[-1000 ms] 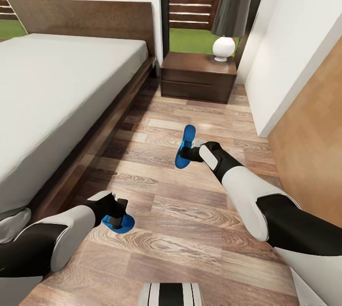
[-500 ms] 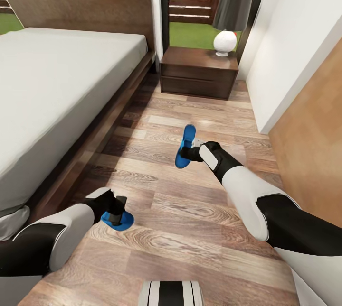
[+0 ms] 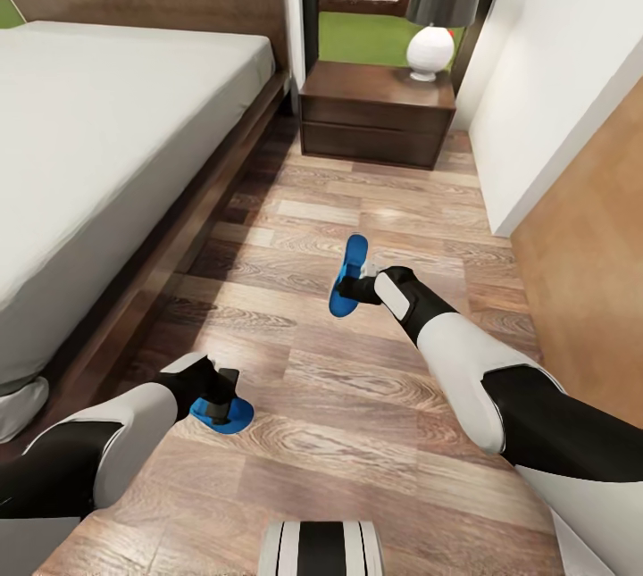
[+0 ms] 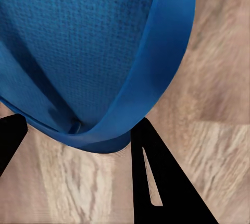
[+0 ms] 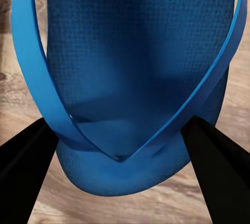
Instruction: In the bedroom, move the book from the bed onto either nightstand, and place the two sandals side by side next to the bed.
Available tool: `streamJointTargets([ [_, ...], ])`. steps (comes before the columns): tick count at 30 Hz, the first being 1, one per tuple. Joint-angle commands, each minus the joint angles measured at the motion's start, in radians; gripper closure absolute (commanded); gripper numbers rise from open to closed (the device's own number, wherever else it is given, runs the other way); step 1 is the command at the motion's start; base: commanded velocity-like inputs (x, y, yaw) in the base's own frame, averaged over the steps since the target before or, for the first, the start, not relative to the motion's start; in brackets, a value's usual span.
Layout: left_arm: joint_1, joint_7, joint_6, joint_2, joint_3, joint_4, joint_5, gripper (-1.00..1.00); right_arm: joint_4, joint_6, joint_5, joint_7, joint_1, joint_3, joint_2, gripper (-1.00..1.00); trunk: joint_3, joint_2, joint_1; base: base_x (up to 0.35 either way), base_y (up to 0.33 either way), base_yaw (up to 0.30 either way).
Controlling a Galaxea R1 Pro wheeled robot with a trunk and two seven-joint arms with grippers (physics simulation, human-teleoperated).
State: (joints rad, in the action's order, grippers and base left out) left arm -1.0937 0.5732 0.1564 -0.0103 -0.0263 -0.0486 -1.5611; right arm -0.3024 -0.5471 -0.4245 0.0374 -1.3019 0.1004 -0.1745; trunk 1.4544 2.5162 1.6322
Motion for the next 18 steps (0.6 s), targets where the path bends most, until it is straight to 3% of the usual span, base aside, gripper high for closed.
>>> streamJointTargets([
  [1,0.000,0.004,0.006,0.000,-0.003,-0.002,0.001,1.00,-0.001,-0.004,-0.005,0.004,0.000,0.004,0.000,1.00,0.005,0.001,0.000,0.000,0.000,0.000],
  [14,0.000,0.005,0.006,-0.002,-0.003,-0.002,0.001,1.00,-0.001,-0.004,-0.005,0.004,0.000,0.005,0.000,1.00,0.055,0.004,0.006,0.000,0.000,0.000],
  [18,0.000,0.006,0.006,-0.003,-0.003,-0.002,0.001,1.00,-0.001,-0.004,-0.005,0.004,0.000,0.005,0.000,1.00,0.055,0.004,0.006,0.000,0.000,0.000],
])
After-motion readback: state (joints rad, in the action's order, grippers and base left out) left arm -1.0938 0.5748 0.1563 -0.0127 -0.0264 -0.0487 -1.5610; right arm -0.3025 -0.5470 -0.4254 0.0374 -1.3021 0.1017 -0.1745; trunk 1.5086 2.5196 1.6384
